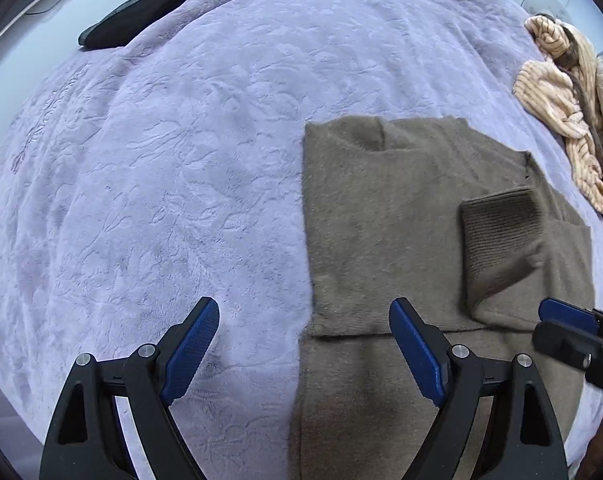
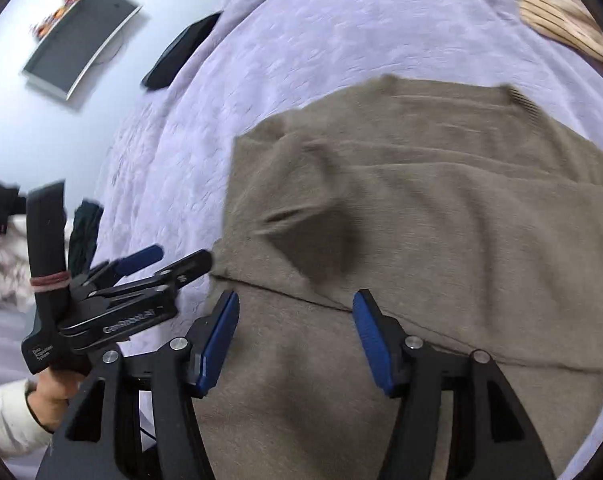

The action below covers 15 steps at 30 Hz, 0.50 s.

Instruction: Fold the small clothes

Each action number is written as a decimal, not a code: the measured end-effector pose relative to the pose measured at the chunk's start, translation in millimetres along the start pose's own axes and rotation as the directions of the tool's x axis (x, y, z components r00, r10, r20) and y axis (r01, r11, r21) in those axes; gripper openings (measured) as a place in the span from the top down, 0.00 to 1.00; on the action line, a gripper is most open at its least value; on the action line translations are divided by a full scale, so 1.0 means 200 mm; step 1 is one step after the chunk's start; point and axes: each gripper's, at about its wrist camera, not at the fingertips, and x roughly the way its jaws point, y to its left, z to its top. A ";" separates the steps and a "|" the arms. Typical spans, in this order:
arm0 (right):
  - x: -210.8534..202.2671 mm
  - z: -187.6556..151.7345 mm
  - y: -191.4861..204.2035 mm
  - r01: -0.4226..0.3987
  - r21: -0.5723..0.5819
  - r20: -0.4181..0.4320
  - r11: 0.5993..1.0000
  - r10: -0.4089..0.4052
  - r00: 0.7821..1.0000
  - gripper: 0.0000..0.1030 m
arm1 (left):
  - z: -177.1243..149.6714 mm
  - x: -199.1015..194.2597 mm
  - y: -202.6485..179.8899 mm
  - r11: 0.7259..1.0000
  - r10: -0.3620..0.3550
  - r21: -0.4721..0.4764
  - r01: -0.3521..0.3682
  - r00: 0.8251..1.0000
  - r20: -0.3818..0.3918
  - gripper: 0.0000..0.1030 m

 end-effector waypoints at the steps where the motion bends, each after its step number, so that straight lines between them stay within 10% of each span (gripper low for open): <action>1: -0.04 -0.02 -0.07 0.004 0.053 0.017 0.999 -0.005 1.000 0.38 | 0.00 -0.02 -0.02 1.000 -0.015 0.014 0.015 1.000 0.011 0.15; 9: -0.33 -0.24 -0.59 0.026 0.397 0.095 0.918 -0.069 0.993 0.38 | -0.05 -0.10 -0.43 0.949 -0.225 0.225 0.222 0.974 -0.012 0.15; 15: -0.44 -0.39 -0.97 -0.059 0.617 0.154 0.784 -0.047 0.987 0.38 | 0.07 0.02 -0.65 0.937 -0.236 0.264 0.229 0.972 -0.004 0.15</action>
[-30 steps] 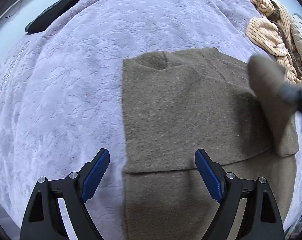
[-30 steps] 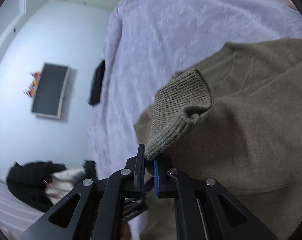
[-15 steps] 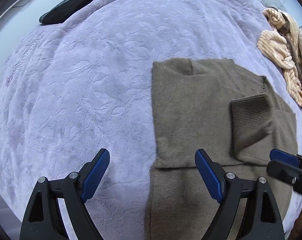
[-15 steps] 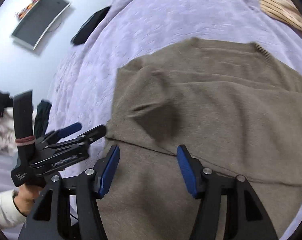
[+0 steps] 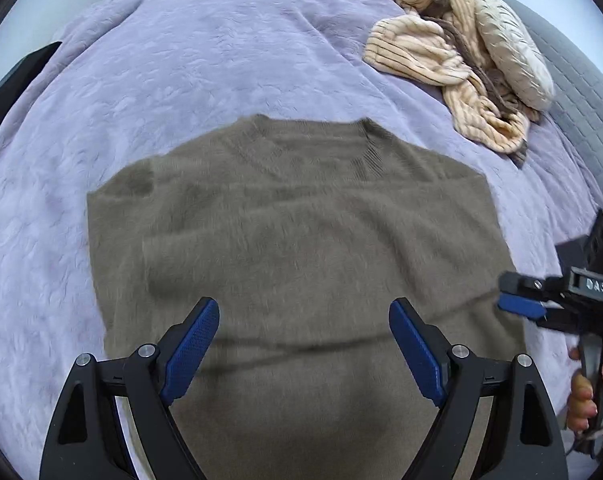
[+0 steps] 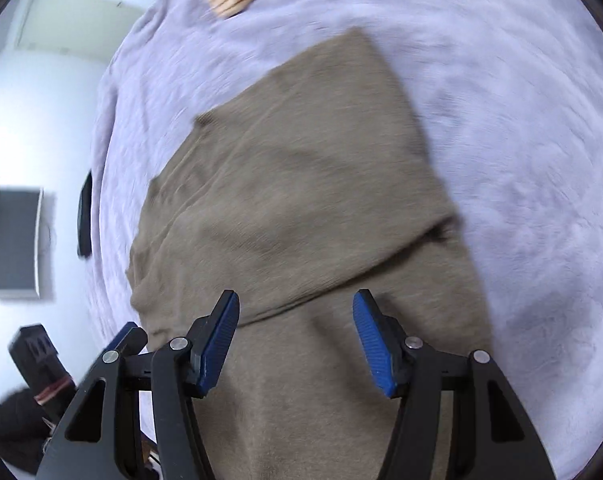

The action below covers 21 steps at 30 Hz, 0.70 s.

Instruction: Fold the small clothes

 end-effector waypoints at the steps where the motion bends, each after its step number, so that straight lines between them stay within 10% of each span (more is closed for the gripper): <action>1: -0.02 0.03 -0.04 -0.013 0.027 0.006 1.000 0.013 1.000 0.38 | 0.03 0.02 0.01 1.000 0.021 -0.017 -0.020 1.000 0.007 0.15; 8: -0.06 0.21 -0.23 -0.160 0.170 0.127 0.972 0.140 0.982 0.38 | 0.08 0.24 0.22 0.968 0.232 -0.084 -0.238 0.970 -0.076 0.15; 13: -0.03 0.23 -0.34 -0.103 0.185 0.100 0.977 0.085 0.991 0.58 | 0.00 0.23 0.26 0.967 0.241 -0.059 -0.246 0.967 -0.088 0.15; 21: -0.16 0.14 -0.08 0.082 -0.098 0.061 0.992 -0.077 0.995 0.58 | -0.03 0.06 0.32 0.963 0.241 -0.103 -0.249 0.967 -0.083 0.15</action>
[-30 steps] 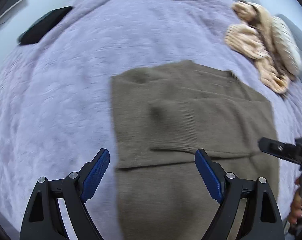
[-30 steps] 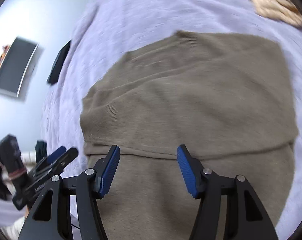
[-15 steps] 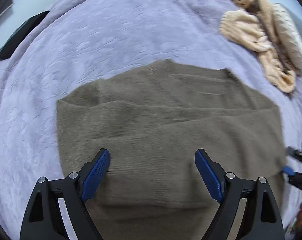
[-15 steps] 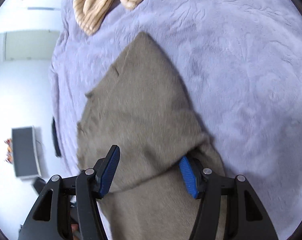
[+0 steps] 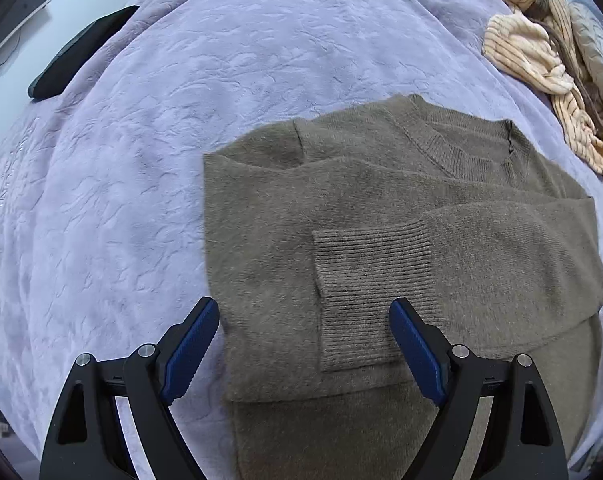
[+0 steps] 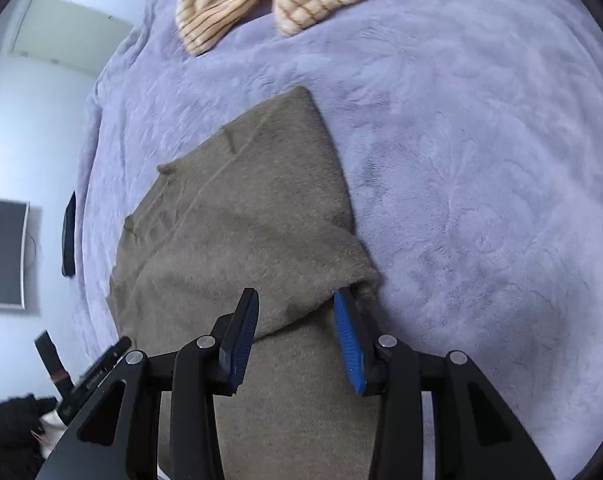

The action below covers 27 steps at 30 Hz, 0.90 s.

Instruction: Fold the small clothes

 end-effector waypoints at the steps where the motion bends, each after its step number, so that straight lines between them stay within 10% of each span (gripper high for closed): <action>1: 0.00 0.00 0.05 0.000 -0.039 -0.001 0.999 0.000 1.000 0.58 | 0.02 -0.01 0.02 1.000 -0.005 0.001 0.005 1.000 0.006 0.15; 14: 0.33 -0.09 0.37 0.130 -0.328 -0.089 0.936 -0.168 0.982 0.58 | -0.03 0.08 -0.07 0.998 0.025 0.060 -0.022 0.998 -0.054 0.15; 27: 0.10 -0.28 0.24 0.099 -0.252 -0.160 0.963 -0.143 0.977 0.44 | -0.25 -0.10 -0.17 0.997 -0.016 0.070 0.026 0.991 -0.134 0.15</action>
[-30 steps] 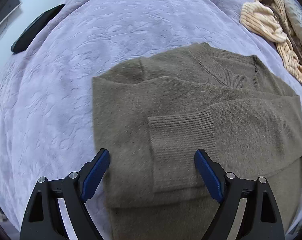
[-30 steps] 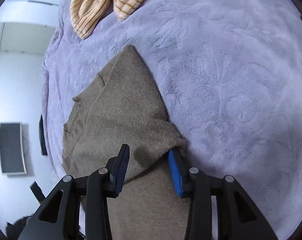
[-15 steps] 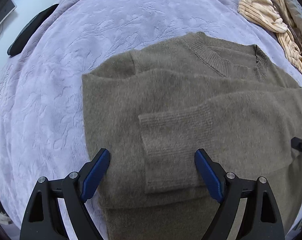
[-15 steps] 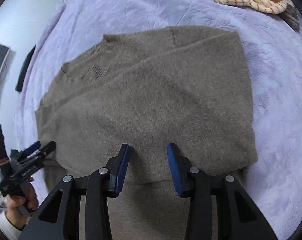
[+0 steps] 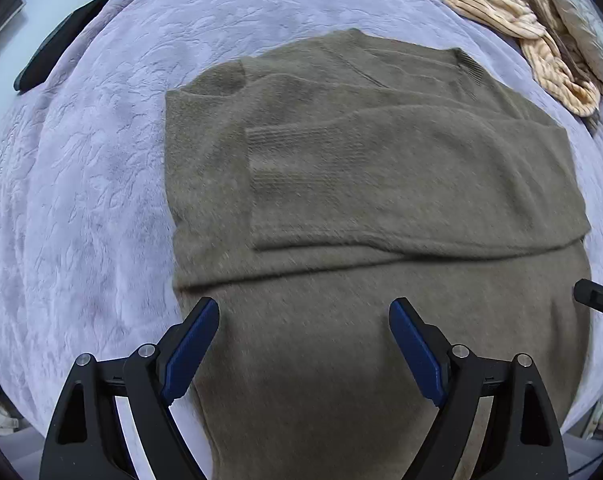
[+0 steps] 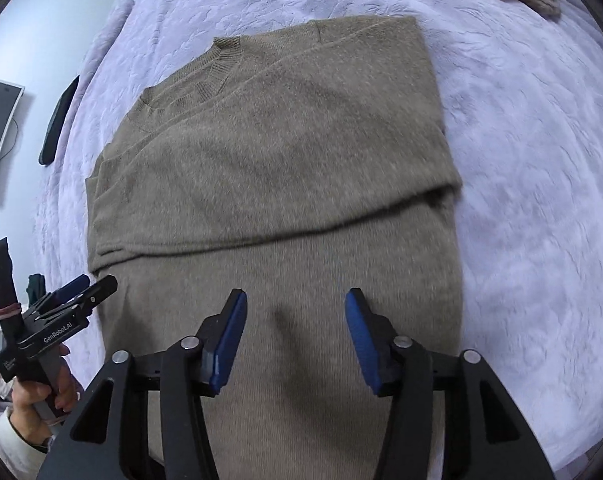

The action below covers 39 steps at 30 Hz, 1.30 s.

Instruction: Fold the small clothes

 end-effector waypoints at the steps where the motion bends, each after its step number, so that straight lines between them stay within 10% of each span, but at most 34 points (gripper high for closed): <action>1: -0.01 -0.01 0.00 -0.002 -0.001 -0.002 1.000 0.002 1.000 0.42 | -0.03 -0.02 -0.03 1.000 -0.002 0.005 0.002 1.000 -0.003 0.15; 17: -0.21 -0.28 -0.02 -0.012 -0.001 -0.033 1.000 0.012 0.999 0.26 | -0.37 -0.23 -0.31 0.999 -0.050 -0.005 0.049 0.996 -0.068 0.15; 39: -0.13 -0.28 0.05 -0.101 -0.052 -0.114 0.994 0.095 0.989 0.23 | -0.47 -0.38 -0.20 0.991 0.017 -0.131 -0.027 0.997 -0.076 0.15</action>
